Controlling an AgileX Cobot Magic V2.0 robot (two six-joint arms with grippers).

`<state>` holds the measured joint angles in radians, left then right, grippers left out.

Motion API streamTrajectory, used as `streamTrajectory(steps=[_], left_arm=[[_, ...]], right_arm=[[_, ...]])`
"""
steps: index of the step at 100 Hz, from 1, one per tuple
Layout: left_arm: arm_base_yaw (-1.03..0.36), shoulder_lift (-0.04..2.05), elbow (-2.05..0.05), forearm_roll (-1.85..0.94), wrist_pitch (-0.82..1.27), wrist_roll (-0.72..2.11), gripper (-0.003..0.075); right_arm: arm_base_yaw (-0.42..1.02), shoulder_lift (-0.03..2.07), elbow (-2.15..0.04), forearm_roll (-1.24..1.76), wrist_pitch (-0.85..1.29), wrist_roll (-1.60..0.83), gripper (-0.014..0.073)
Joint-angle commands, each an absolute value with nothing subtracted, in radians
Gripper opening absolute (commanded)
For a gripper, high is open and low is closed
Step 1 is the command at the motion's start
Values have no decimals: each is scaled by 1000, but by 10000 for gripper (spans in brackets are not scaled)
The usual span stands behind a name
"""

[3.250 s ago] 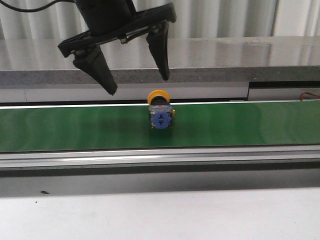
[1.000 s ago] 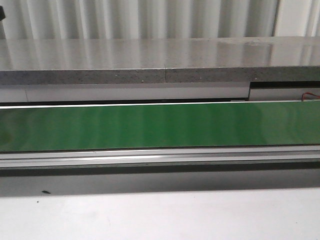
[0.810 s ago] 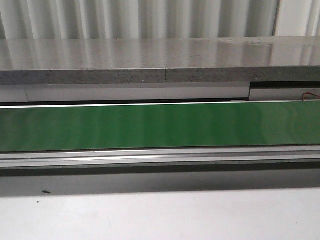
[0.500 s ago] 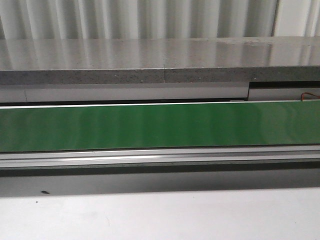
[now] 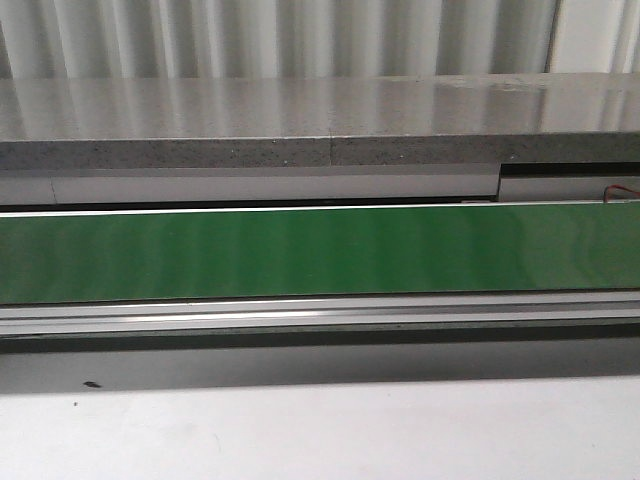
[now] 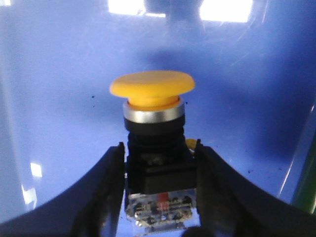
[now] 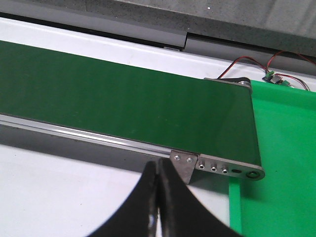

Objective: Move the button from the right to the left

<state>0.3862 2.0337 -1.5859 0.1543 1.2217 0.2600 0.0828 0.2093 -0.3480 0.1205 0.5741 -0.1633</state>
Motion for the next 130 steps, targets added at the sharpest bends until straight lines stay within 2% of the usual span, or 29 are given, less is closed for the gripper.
streamTrajectory(steps=[1, 9, 26, 51, 60, 75, 82, 87, 130], left_arm=[[387, 1994, -1606, 151, 1212, 290, 185], [387, 1996, -1603, 149, 1210, 293, 246], [387, 1996, -1603, 149, 1206, 293, 477], [387, 1988, -1607, 146, 1197, 285, 489], [383, 1961, -1607, 118, 1162, 253, 414], [368, 1883, -1595, 24, 1086, 220, 124], [348, 1833, -1571, 6, 1038, 213, 22], [328, 1793, -1544, 6, 998, 186, -22], [119, 1385, -1112, -90, 609, 12, -21]], right_arm=[[82, 216, -371, 113, 500, -170, -68], [82, 216, -371, 113, 500, -170, -68], [82, 216, -371, 113, 500, -170, -68], [82, 216, -371, 113, 500, -170, -68], [82, 216, -371, 113, 500, -170, -68], [82, 216, -371, 113, 500, -170, -68], [82, 216, -371, 113, 500, -170, -68], [82, 216, -371, 113, 500, -170, -68], [82, 216, -371, 113, 500, -170, -68]])
